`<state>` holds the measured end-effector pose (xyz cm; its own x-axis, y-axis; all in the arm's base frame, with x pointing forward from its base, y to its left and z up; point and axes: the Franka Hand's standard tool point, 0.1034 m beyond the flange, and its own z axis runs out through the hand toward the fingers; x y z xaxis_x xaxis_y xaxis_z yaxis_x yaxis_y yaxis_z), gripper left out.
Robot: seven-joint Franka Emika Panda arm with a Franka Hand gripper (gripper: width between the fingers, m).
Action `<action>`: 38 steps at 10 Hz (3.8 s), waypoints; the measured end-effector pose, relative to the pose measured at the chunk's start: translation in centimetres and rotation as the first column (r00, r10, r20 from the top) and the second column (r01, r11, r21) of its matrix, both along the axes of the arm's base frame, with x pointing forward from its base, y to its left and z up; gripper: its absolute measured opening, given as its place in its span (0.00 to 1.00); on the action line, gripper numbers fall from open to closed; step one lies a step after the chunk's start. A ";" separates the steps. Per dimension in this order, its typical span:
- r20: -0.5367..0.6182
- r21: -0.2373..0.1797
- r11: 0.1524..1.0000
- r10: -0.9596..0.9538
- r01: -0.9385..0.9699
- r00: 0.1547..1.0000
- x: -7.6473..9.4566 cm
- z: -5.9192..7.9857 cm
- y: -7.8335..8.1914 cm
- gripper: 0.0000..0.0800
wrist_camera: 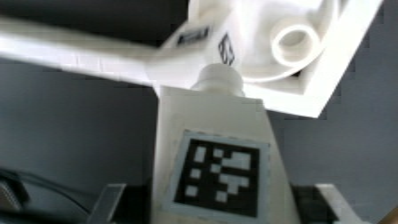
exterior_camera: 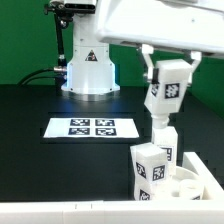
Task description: Assemble stool
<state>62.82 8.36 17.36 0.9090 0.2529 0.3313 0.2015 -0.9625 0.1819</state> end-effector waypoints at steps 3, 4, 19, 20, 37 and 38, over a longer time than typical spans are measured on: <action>0.001 -0.045 0.996 0.076 -0.076 0.997 0.8 -1.2 3.6 0.40; 0.000 -0.043 0.997 0.070 -0.070 0.998 0.8 -1.3 3.5 0.40; 0.002 -0.054 0.992 0.111 -0.111 0.994 -0.1 -8.4 4.1 0.40; 0.002 -0.052 0.992 0.111 -0.111 0.994 -0.2 -8.5 4.4 0.40; -0.205 -0.030 0.999 -0.027 0.021 0.978 -1.0 -8.4 5.6 0.80; -0.258 -0.016 0.997 -0.071 0.069 0.964 -0.3 -7.6 5.8 0.81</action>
Offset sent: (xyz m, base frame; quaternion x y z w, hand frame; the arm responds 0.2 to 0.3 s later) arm 0.0000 0.0000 0.0000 0.0000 0.0000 0.0000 1.0000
